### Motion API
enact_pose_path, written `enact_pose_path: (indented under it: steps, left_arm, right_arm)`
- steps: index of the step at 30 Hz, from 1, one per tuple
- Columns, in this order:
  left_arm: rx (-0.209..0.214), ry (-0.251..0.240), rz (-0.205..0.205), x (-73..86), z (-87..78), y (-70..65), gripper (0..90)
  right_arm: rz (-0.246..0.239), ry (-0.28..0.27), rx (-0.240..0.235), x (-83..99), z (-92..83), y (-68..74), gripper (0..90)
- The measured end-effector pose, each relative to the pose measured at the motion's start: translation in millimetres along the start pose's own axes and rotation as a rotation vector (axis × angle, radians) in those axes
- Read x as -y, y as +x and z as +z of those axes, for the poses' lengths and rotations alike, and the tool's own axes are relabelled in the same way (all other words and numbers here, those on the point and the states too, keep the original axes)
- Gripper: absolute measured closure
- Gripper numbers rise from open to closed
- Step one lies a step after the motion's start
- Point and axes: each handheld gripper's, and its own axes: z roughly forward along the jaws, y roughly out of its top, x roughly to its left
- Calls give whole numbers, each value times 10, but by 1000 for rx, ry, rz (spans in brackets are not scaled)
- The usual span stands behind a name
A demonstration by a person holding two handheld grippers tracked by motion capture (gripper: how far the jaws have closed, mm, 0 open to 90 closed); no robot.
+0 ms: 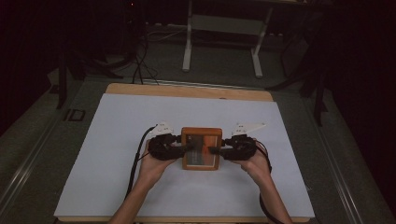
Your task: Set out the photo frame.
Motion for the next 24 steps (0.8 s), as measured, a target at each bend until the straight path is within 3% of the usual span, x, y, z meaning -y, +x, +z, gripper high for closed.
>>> enact_pose_path:
  steps: [12, 20, 24]
  left_arm:
    - [-7, 3, -71, 104, -126, 102, 505]
    - [0, 29, -125, 163, -98, 111, 502]
    - [-6, 37, -127, 160, -87, 96, 502]
  right_arm:
    - [52, -1, -43, -1, 186, 34, 599]
    - [96, 21, -67, 80, 252, 24, 600]
    - [115, 25, -81, 125, 257, 3, 599]
